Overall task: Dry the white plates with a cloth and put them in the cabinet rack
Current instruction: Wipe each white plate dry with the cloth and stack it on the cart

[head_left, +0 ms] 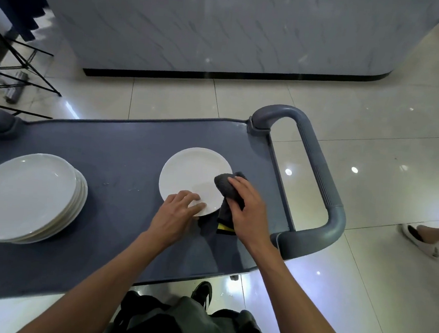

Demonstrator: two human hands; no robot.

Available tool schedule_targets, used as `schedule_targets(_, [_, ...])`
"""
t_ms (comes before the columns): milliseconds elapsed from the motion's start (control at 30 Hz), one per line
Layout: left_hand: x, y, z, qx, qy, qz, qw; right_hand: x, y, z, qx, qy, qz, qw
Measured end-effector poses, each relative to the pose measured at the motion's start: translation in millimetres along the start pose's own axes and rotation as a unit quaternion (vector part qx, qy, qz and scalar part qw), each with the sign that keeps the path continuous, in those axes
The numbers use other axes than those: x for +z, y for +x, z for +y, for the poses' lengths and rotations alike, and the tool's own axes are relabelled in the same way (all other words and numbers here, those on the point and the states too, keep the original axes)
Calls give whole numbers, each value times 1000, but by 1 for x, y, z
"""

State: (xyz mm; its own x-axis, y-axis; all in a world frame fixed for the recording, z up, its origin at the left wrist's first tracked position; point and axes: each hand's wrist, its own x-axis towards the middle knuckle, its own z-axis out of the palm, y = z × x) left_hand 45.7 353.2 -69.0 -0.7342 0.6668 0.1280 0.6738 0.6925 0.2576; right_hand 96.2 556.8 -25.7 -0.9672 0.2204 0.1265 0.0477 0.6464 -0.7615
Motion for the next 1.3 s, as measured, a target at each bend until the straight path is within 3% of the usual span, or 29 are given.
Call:
schedule_targets(400, [-5,7,-9,-38,-23,-35,998,5,7,-9,-4,-17,-8,1000])
schedule_targets(800, [-56,-33,-61,-166,-62,99,979,47,40,-69,-65,-1,-39,997])
schedule_targets(1067, [-109,-99,-125,-283,-71,187,938,114,50,-146,-132,4,-98,986])
schedule_targets(1300, [-140,-166,-187,-366,-53,212,905,187,46,-228,-188,28,-159,969])
